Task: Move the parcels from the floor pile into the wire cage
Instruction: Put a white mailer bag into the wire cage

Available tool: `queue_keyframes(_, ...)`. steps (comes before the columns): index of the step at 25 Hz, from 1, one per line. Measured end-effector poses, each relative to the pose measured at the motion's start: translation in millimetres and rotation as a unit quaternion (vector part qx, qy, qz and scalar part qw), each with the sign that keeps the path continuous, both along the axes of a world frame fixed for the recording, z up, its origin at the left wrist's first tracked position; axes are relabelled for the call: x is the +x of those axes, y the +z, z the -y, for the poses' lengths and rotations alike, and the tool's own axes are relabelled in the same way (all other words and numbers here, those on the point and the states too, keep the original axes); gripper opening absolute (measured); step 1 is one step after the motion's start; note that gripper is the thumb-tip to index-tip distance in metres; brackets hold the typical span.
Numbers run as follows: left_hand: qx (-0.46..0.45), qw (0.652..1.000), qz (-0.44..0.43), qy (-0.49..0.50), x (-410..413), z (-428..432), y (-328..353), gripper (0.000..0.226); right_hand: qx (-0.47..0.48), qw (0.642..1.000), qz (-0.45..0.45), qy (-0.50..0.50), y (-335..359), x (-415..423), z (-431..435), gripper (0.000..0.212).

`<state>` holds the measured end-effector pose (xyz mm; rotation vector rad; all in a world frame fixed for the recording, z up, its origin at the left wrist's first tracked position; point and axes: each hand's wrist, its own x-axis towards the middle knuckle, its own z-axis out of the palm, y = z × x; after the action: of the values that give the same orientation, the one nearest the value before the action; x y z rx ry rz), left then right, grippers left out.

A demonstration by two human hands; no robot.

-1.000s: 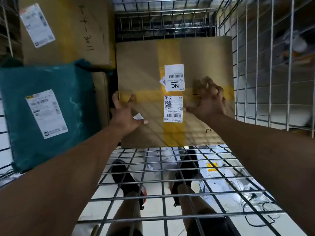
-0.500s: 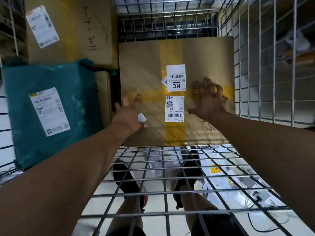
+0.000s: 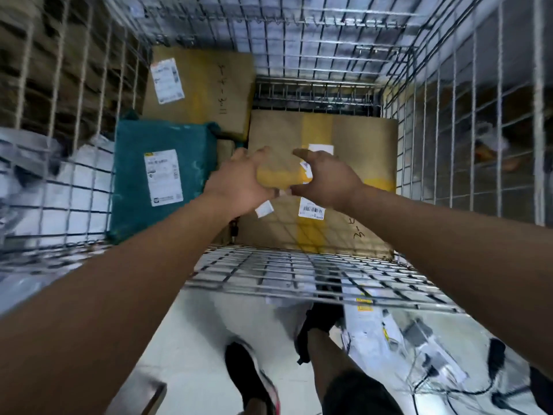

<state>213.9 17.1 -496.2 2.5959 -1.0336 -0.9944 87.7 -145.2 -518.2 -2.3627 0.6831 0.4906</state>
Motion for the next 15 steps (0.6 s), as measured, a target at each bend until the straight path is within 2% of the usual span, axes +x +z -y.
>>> queue_keyframes(2, -0.010, 1.000, 0.002, 0.007, -9.9, -19.9, 35.8, 0.093, 0.011, 1.000, 0.025, 0.000, 38.3, -1.4, -27.3, 0.081)
queue_keyframes(6, -0.022, 0.997, 0.070, -0.014, -35.7, -71.8, 93.2, 0.084, 0.017, 0.997, 0.071, -0.010, 95.9, -21.8, -83.3, 0.070)
queue_keyframes(10, -0.106, 0.990, 0.088, -0.010, -75.3, -136.0, 142.8, 0.083, 0.043, 0.983, 0.161, -0.081, 147.9, -65.1, -148.2, 0.064)
queue_keyframes(13, -0.179, 0.982, 0.063, 0.001, -114.5, -181.1, 153.0, 0.081, 0.086, 0.958, 0.242, -0.128, 154.7, -111.1, -196.7, 0.056)
queue_keyframes(15, -0.211, 0.975, 0.066, 0.003, -137.9, -205.9, 139.6, 0.076, 0.081, 0.952, 0.255, -0.146, 143.9, -138.7, -222.1, 0.051)
